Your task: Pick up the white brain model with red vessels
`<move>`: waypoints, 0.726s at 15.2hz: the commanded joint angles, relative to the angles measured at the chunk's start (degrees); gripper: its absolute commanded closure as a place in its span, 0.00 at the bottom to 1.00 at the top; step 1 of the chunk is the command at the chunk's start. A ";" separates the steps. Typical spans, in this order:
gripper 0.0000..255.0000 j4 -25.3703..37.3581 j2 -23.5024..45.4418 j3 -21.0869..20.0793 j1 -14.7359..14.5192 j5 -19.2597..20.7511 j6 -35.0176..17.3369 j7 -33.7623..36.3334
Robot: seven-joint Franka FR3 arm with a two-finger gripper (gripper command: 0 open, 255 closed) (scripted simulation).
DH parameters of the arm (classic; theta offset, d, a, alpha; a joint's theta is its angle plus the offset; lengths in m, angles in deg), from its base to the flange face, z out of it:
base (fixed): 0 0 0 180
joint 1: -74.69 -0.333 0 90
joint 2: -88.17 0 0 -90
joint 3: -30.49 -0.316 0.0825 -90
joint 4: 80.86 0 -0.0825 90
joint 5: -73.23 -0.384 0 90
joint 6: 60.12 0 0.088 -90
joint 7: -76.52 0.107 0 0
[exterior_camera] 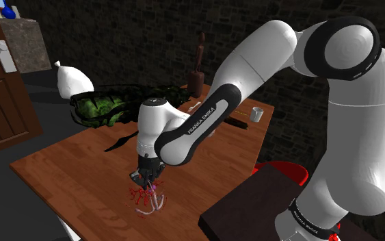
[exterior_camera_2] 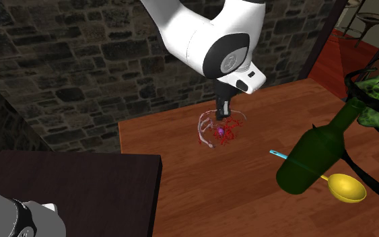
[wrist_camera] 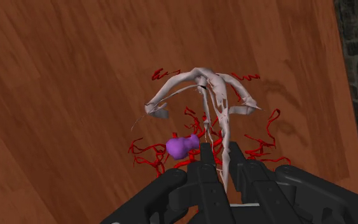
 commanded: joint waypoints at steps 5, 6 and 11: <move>1.00 0.12 -3.62 -1.54 1.22 -2.19 3.51 -1.30; 1.00 0.16 -4.25 -1.79 1.41 -2.58 4.14 -1.52; 1.00 0.57 -7.32 -2.85 2.26 -4.52 7.38 -2.63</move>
